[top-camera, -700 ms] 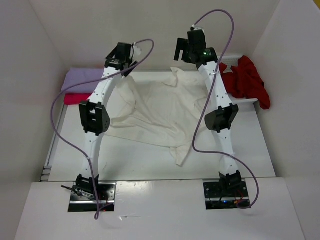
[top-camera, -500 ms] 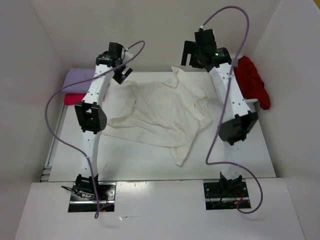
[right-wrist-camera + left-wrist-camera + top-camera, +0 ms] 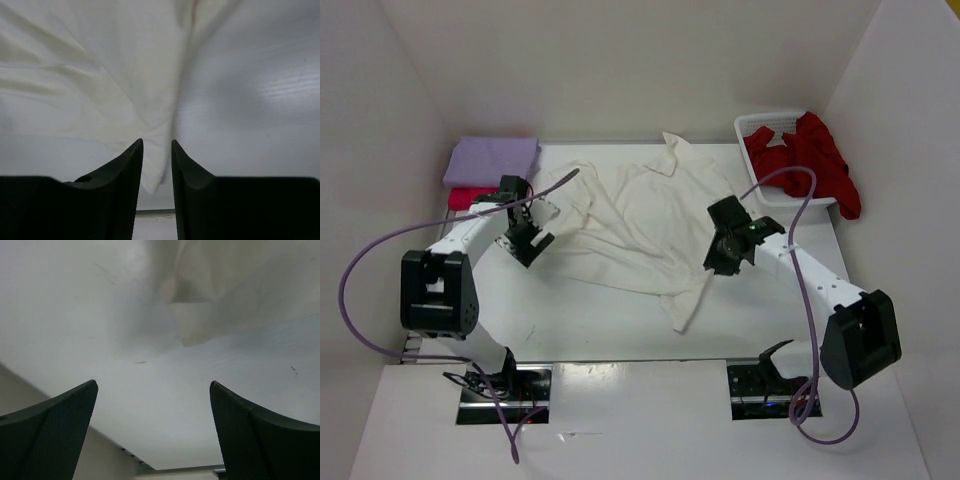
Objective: Fold and stack the t-shirts
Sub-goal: Flatten out the tshirt
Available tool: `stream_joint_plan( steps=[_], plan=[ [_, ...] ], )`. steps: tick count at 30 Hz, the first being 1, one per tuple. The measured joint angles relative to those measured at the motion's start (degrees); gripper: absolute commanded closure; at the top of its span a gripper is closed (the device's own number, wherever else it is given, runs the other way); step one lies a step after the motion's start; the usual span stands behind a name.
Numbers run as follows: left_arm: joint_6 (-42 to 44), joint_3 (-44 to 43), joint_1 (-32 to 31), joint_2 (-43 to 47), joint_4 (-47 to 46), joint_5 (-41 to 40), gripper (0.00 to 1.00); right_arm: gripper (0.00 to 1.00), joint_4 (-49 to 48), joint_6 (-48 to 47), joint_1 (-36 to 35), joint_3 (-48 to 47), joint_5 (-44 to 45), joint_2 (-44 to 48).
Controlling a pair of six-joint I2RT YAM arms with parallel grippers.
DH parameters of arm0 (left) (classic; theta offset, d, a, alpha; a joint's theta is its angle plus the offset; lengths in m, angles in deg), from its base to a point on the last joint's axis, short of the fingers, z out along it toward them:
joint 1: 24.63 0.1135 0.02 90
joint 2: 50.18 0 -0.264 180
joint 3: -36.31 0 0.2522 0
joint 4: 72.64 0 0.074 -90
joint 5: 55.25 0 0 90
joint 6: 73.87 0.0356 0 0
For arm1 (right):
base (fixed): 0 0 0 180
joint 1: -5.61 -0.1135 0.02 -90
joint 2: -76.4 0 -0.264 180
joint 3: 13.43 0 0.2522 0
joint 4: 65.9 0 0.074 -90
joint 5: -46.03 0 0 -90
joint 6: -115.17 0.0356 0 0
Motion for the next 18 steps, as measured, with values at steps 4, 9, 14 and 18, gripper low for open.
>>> stream_joint_plan(
  steps=[4,9,14,18],
  plan=[
    [-2.8,5.7,2.7,-7.6,-2.1,1.2,0.03,0.64,-2.7,5.7,-0.1,8.9,-3.1,0.7],
    [-6.2,5.0,4.2,-10.8,-5.4,4.1,0.03,0.49,-5.9,10.0,-1.0,14.1,-4.9,3.0],
    [-8.6,2.9,4.1,-10.8,-8.5,9.7,0.03,0.42,-8.8,12.5,-1.8,16.7,-6.0,3.0],
    [-9.2,2.7,4.1,-10.8,-8.9,13.8,0.03,0.39,-10.9,13.4,-1.9,17.2,-6.8,2.7]
  ],
)
